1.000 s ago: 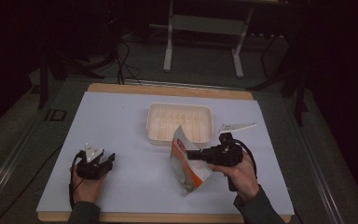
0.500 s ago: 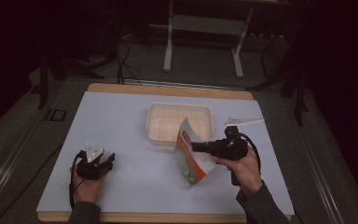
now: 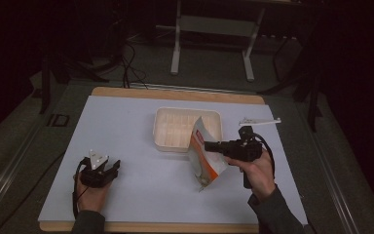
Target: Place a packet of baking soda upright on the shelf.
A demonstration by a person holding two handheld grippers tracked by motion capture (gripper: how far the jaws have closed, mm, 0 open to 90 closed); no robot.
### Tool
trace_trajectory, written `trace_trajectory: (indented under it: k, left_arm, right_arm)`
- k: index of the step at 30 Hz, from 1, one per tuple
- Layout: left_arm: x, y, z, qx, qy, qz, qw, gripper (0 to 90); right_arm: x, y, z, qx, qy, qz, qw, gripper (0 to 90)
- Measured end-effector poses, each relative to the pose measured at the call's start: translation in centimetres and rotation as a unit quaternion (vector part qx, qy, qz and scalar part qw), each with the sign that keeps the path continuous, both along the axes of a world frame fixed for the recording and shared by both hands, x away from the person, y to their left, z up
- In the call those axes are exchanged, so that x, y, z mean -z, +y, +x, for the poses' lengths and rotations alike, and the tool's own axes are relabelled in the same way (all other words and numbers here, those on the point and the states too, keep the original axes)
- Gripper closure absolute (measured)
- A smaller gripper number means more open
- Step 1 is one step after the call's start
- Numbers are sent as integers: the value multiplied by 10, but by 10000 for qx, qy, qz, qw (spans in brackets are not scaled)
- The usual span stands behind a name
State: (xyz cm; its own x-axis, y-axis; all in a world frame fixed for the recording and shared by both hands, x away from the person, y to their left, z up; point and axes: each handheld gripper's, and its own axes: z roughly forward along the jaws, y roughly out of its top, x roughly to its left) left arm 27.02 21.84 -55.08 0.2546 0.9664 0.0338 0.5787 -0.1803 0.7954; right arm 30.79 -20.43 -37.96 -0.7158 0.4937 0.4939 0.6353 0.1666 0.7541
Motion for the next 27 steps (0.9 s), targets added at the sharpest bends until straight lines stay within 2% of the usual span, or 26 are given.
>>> trace_trajectory:
  k: [17,27]
  left_arm:
    - [0,0,0,4,13,3,10000,515]
    - [0,0,0,2,11,-14,10000,515]
  right_arm:
    - [-3,-5,14,358,17,115,9993,900]
    - [-8,-6,13,383,-3,209,9990,900]
